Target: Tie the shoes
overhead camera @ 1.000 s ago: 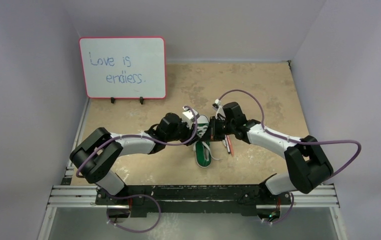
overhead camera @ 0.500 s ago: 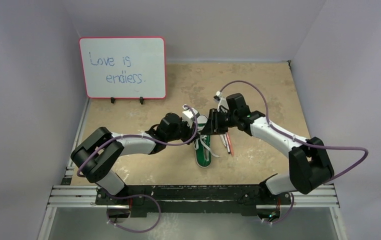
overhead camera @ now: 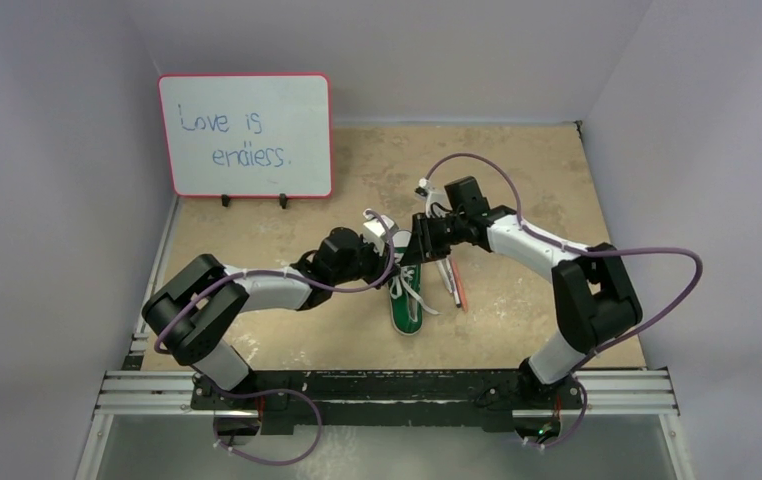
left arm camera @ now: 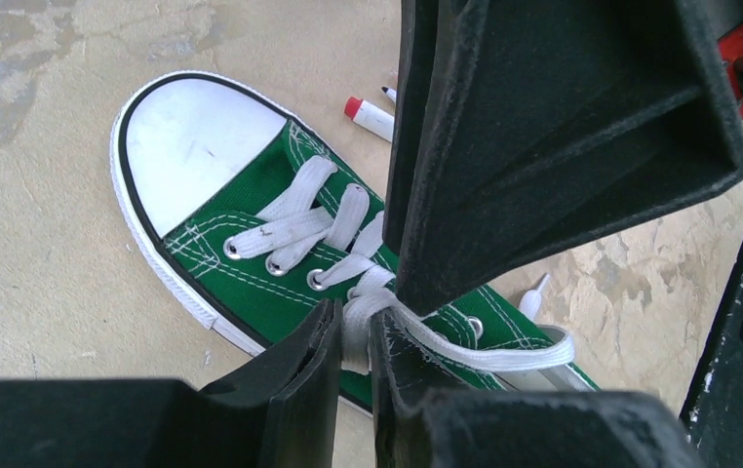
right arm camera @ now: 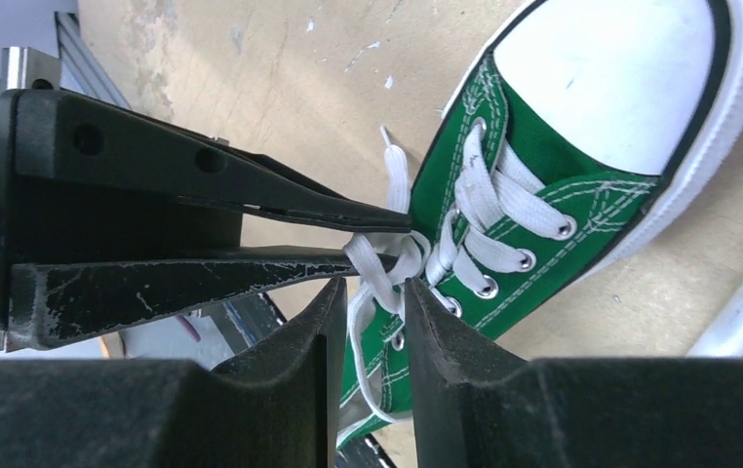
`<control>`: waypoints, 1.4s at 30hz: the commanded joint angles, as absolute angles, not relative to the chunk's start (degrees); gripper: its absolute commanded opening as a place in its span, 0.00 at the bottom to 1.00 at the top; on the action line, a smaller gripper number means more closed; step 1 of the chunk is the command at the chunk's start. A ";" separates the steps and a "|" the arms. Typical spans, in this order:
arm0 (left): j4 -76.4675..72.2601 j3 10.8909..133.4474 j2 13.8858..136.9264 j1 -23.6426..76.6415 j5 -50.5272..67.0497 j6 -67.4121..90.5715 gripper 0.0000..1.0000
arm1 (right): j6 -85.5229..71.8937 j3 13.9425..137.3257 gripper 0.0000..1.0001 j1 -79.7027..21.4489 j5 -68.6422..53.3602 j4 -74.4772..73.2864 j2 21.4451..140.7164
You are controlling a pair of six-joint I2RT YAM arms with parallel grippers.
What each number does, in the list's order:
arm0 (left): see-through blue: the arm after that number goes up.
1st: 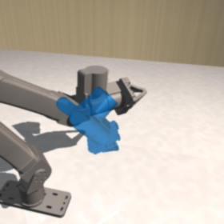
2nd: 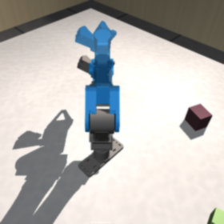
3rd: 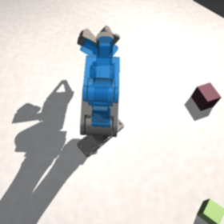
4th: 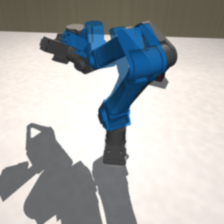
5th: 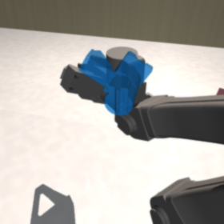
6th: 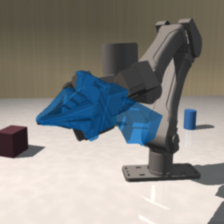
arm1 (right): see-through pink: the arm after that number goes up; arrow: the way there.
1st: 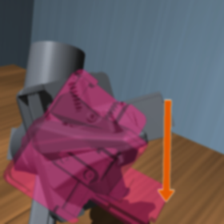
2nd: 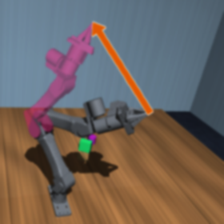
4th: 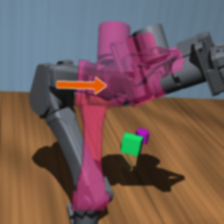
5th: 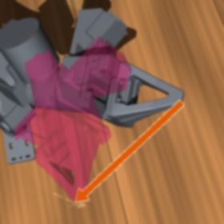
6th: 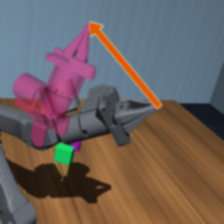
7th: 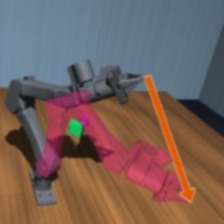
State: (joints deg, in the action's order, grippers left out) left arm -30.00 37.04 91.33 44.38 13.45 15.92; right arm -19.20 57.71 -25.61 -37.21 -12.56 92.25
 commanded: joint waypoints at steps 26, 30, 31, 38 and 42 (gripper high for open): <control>-52.62 32.94 96.36 44.86 16.37 30.46 0.14 | -34.04 46.92 0.30 -25.92 -54.74 10.69 87.96; -53.02 32.81 96.63 44.90 17.09 30.71 0.14 | -31.18 48.72 0.34 -25.51 -52.42 3.11 85.77; -52.93 32.75 96.52 44.85 17.24 30.63 0.14 | -28.76 50.02 0.35 -25.08 -49.26 -1.40 85.15; -52.88 32.14 96.46 44.89 18.48 30.67 0.13 | -18.24 52.65 0.37 -21.76 -36.89 -13.55 82.80; -53.34 31.88 96.37 44.86 18.47 30.97 0.11 | -15.75 52.85 0.34 -21.62 -36.14 -14.34 84.13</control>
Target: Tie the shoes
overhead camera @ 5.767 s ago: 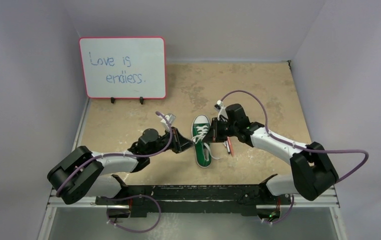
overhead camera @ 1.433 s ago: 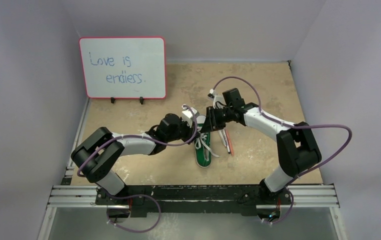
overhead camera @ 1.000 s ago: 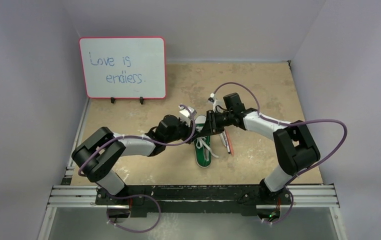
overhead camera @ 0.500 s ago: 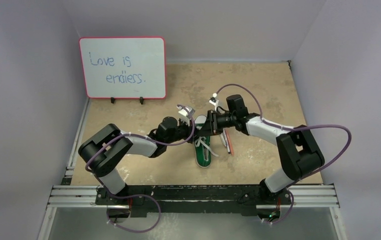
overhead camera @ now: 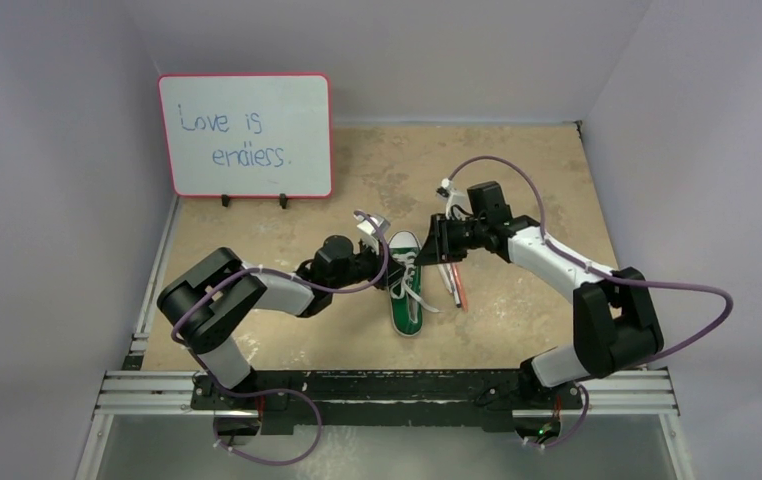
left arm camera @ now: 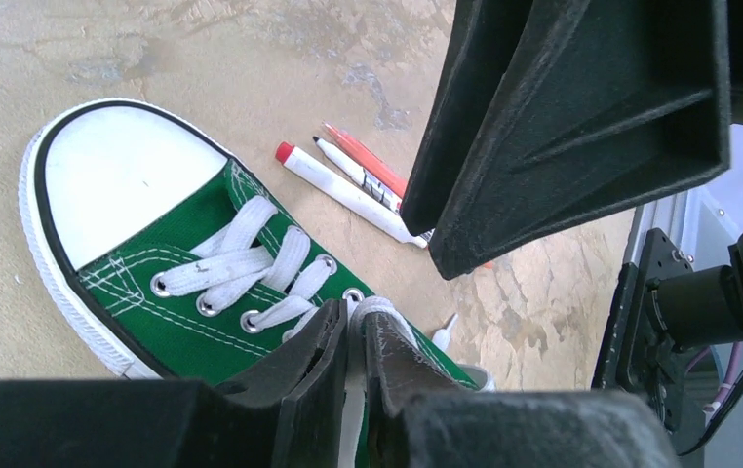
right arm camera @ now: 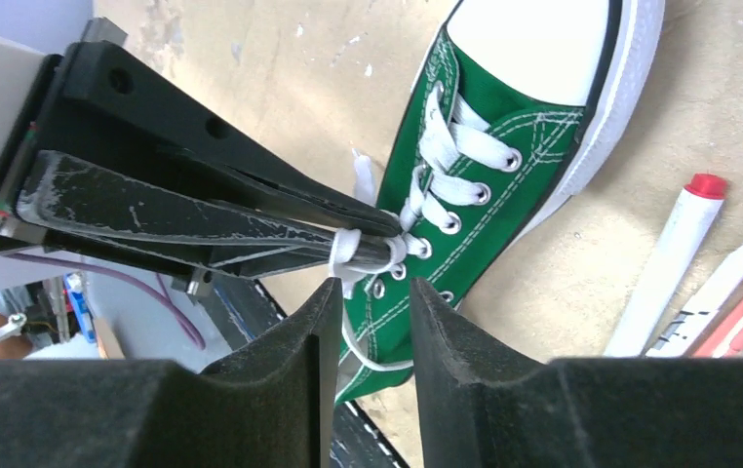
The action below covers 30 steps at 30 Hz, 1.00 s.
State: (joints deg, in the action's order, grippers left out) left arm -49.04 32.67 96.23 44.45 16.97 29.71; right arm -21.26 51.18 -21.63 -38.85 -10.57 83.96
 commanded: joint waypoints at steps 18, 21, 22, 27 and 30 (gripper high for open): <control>-61.00 30.62 98.84 43.95 20.54 36.08 0.06 | -5.15 43.42 0.28 -21.81 -46.58 6.06 83.41; -61.26 30.59 99.07 43.91 20.83 36.42 0.06 | -4.74 42.92 0.30 -21.85 -48.30 6.92 84.03; -61.26 30.52 99.06 43.88 20.83 36.35 0.06 | -4.68 43.01 0.30 -21.78 -48.68 6.75 84.35; -61.07 30.38 98.79 43.67 20.68 36.46 0.06 | -6.17 41.02 0.30 -21.65 -47.93 5.96 82.31; -61.13 30.32 98.69 43.35 20.65 36.68 0.06 | -8.69 38.64 0.31 -21.25 -47.29 8.61 79.42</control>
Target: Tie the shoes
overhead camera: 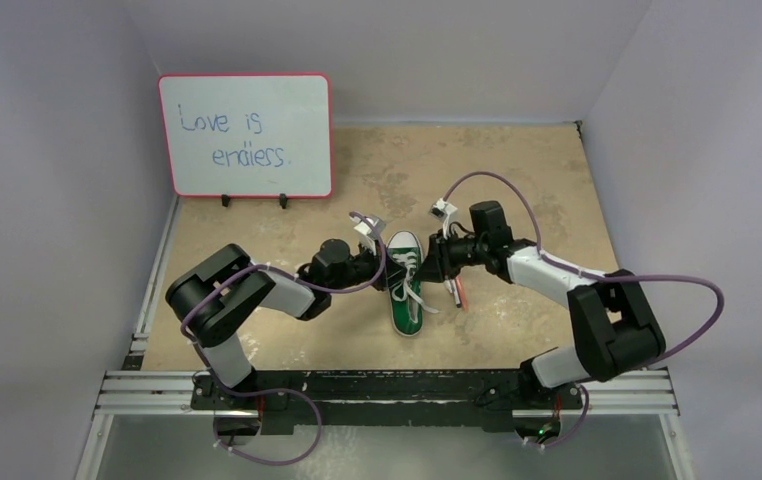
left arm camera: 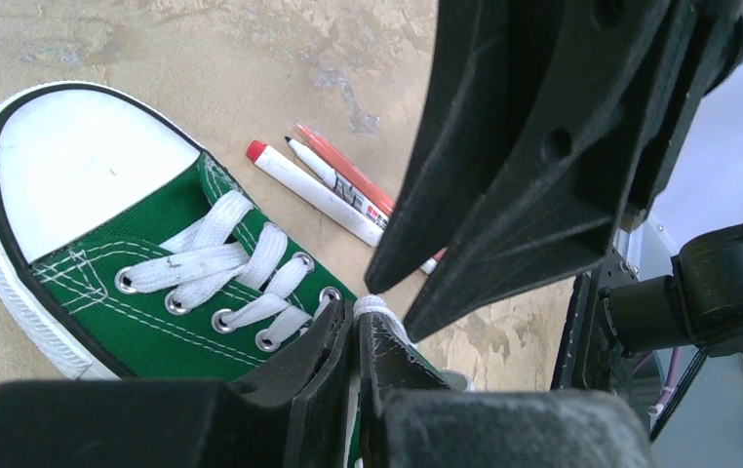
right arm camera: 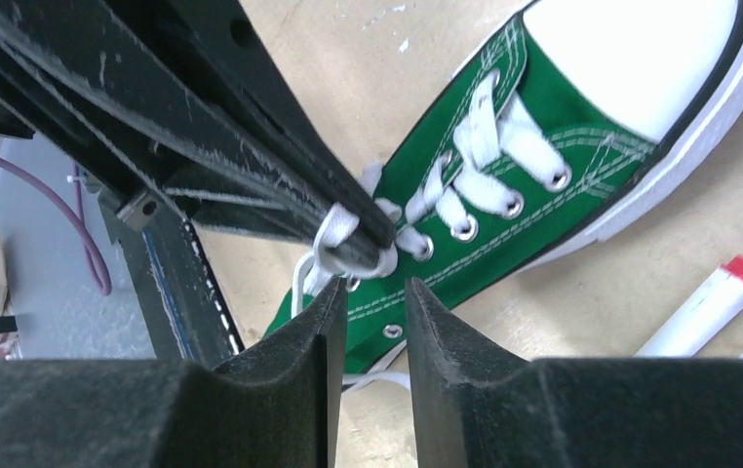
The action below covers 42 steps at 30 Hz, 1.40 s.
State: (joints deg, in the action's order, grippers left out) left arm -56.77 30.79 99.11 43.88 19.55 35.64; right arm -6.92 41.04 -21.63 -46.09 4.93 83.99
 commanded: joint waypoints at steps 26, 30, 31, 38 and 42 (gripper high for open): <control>-64.66 29.18 99.29 42.42 22.65 39.78 0.06 | -7.25 37.47 0.33 -23.07 -51.52 18.64 84.14; -65.19 29.14 99.44 42.48 22.94 39.98 0.06 | -6.53 37.04 0.35 -23.14 -50.54 18.63 83.58; -65.33 29.08 99.55 42.47 23.01 40.07 0.06 | -6.46 37.22 0.34 -23.12 -50.54 18.59 83.90; -66.15 29.09 100.02 42.53 23.53 40.69 0.06 | -5.28 39.11 0.28 -23.15 -49.66 17.84 84.12; -66.56 29.40 100.58 42.51 23.97 41.09 0.06 | -5.41 38.90 0.24 -23.27 -50.73 18.37 84.45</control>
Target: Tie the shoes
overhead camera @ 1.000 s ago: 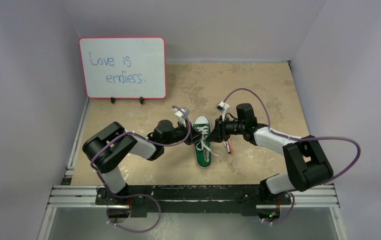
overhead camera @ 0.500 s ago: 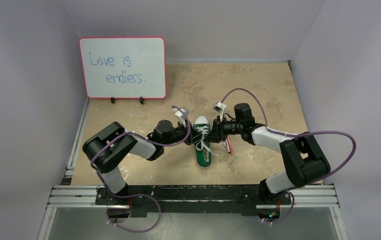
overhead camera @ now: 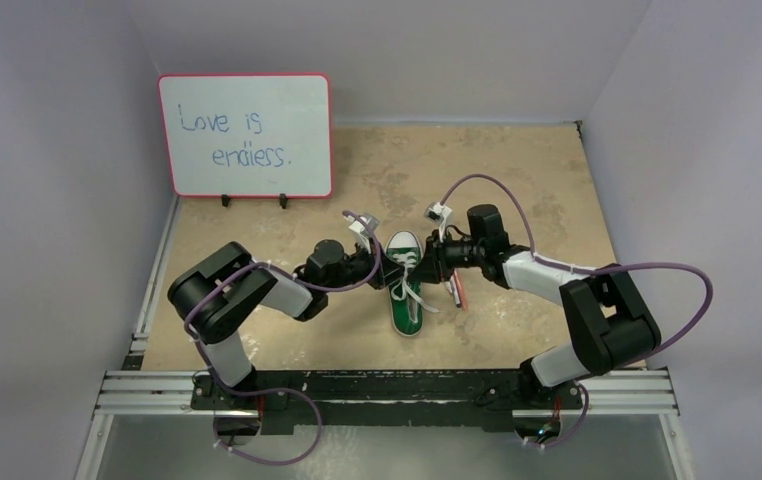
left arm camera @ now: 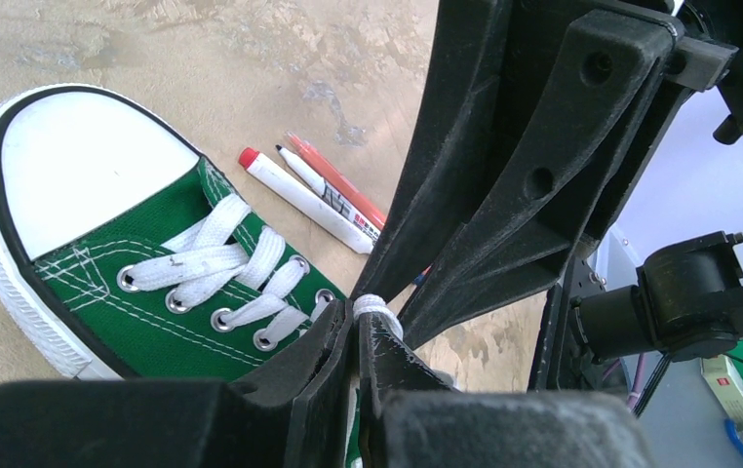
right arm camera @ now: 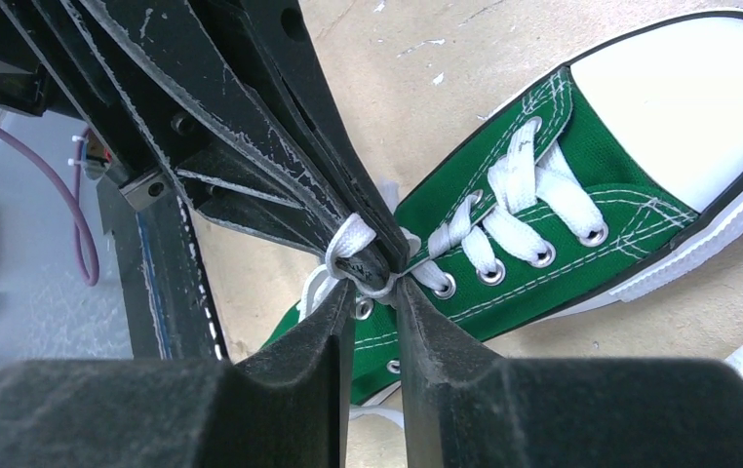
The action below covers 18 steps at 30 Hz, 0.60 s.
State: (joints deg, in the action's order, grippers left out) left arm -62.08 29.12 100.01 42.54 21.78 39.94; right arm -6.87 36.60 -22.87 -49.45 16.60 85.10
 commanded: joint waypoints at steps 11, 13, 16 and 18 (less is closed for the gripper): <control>-64.70 29.59 99.55 42.25 23.02 40.45 0.27 | -5.13 38.91 0.00 -23.13 -51.92 16.65 84.53; -62.82 28.37 97.39 41.92 20.85 39.52 0.32 | -4.63 38.33 0.00 -23.18 -51.51 16.11 84.10; -57.93 27.41 93.59 40.75 18.73 37.74 0.41 | -4.58 37.35 0.00 -23.13 -51.27 16.04 83.45; -53.97 27.04 90.87 39.84 17.60 36.33 0.46 | -4.67 37.23 0.00 -23.17 -51.01 15.91 83.04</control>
State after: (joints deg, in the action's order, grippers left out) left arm -58.06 27.81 97.08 41.25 19.86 39.38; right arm -6.15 36.64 -22.87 -50.30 15.35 85.10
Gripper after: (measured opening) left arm 0.419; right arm 0.007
